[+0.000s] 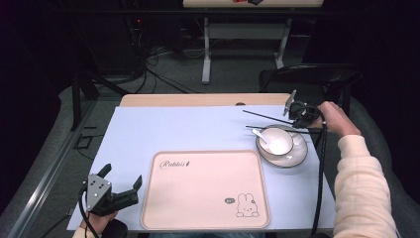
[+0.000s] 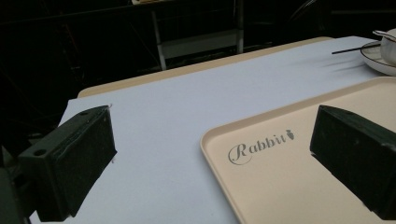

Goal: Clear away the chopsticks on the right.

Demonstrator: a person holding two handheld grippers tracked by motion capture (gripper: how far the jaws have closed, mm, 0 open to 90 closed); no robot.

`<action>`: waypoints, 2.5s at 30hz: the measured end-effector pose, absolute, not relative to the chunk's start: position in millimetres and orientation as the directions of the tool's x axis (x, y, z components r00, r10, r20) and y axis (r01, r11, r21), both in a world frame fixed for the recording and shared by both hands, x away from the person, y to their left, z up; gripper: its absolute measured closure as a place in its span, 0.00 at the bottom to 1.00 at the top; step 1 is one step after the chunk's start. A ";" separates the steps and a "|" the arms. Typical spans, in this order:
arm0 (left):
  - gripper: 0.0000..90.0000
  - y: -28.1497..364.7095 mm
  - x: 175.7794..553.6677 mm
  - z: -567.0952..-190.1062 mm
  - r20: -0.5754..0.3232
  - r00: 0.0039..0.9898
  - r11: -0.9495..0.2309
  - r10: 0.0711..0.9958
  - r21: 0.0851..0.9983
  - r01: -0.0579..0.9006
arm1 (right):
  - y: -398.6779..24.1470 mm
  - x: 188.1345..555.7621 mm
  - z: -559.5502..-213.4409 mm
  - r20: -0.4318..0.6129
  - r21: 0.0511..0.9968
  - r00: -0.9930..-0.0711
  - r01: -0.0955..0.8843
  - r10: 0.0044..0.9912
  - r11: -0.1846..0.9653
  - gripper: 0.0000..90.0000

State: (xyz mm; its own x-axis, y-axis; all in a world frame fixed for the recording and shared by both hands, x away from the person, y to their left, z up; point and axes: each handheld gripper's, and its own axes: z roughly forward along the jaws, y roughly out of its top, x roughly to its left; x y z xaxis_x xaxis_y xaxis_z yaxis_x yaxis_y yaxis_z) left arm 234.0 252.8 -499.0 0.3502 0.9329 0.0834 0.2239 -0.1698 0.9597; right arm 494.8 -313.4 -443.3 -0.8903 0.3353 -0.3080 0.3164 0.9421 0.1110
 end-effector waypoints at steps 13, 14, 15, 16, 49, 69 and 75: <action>0.00 251.8 234.2 -499.2 0.083 0.350 -0.169 0.933 0.960 0.222 | -288.3 464.3 -404.7 -0.378 0.119 -0.834 0.388 0.403 0.914 0.95; 0.00 251.7 234.1 -499.2 0.083 0.349 -0.168 0.933 0.960 0.222 | -286.4 461.1 -402.0 -0.381 0.128 -0.831 0.388 0.407 0.913 0.95; 0.00 252.0 234.1 -499.2 0.084 0.350 -0.169 0.933 0.960 0.222 | -283.9 457.1 -398.0 -0.380 0.136 -0.825 0.397 0.417 0.908 0.95; 0.00 252.3 234.0 -499.1 0.083 0.348 -0.169 0.934 0.960 0.223 | -282.3 454.6 -395.9 -0.378 0.141 -0.825 0.398 0.421 0.906 0.95; 0.00 252.6 233.9 -499.0 0.083 0.349 -0.170 0.933 0.960 0.224 | -215.8 351.2 -429.6 -0.178 0.261 -0.626 0.714 0.760 0.649 0.95; 0.00 253.1 233.6 -498.9 0.084 0.353 -0.171 0.932 0.960 0.223 | -188.5 331.0 -493.2 0.053 0.262 -0.618 0.767 0.785 0.586 0.95; 0.00 253.2 233.4 -498.9 0.082 0.353 -0.168 0.932 0.960 0.222 | -187.3 327.0 -502.6 0.091 0.260 -0.583 0.796 0.807 0.546 0.95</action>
